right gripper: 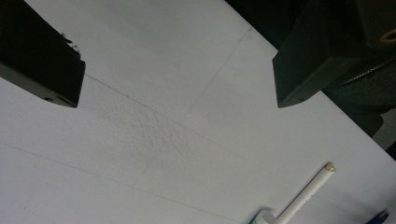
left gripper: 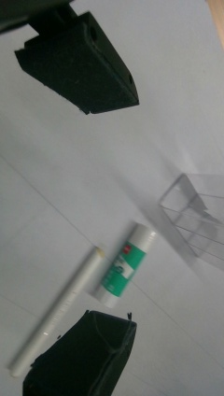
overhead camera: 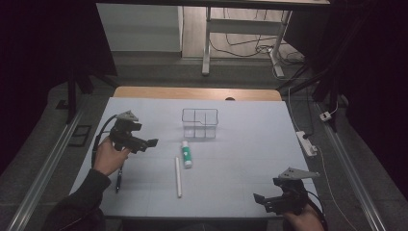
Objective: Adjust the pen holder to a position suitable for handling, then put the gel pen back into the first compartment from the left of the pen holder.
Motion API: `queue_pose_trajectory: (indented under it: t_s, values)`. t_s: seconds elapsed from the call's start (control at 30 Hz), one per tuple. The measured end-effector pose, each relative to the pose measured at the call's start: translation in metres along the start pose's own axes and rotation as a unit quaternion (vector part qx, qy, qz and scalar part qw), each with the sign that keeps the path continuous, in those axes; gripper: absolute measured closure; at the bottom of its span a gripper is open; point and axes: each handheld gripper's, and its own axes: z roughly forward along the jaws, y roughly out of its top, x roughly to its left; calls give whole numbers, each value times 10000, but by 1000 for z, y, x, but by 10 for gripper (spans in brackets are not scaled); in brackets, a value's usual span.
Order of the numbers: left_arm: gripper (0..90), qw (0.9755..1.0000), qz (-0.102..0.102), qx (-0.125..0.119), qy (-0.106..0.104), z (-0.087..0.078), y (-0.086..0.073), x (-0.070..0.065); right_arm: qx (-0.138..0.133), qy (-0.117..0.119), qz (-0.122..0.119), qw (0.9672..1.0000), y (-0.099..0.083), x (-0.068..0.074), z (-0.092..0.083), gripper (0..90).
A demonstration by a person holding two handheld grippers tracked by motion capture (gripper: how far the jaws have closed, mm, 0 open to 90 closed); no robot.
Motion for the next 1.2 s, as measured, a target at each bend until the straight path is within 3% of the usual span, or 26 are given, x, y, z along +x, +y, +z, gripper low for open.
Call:
queue_pose_trajectory:
  t_s: [0.17, 0.3, 0.47, 0.6, 0.7, 0.83, 0.97, 1.13, 1.2]
  values:
    - [0, 9998, 76, 52, 170, -14, -21, -7, -3, 1, -3, 10000, 0, 0, 0, 20]
    - [0, 9995, -104, 121, 290, -28, -36, -11, 7, 1, -14, 10000, 0, 1, 0, 20]
    - [0, 9991, -342, 31, 232, -40, -51, -11, 8, 7, -26, 10000, 0, 1, 0, 20]
    - [0, 9984, -508, -204, 149, -49, -63, -8, 16, 6, -36, 10000, 0, 1, 0, 20]
    - [0, 9982, -547, -232, 121, -52, -72, -4, 5, 3, -28, 10000, 0, 1, 0, 20]
    - [0, 9978, -644, -146, 96, -53, -81, 0, 16, -24, -54, 10000, 0, 1, 1, 20]
    - [0, 9963, -765, 52, 398, -53, -86, 4, 22, -18, -67, 10000, 0, 2, 1, 20]
    - [1, 9943, -946, 200, 456, -51, -90, 15, 45, -8, -96, 9999, 1, 2, 1, 20]
    - [13, 9932, -977, 286, 572, -50, -91, 18, 56, -13, -101, 9999, 1, 2, 1, 20]
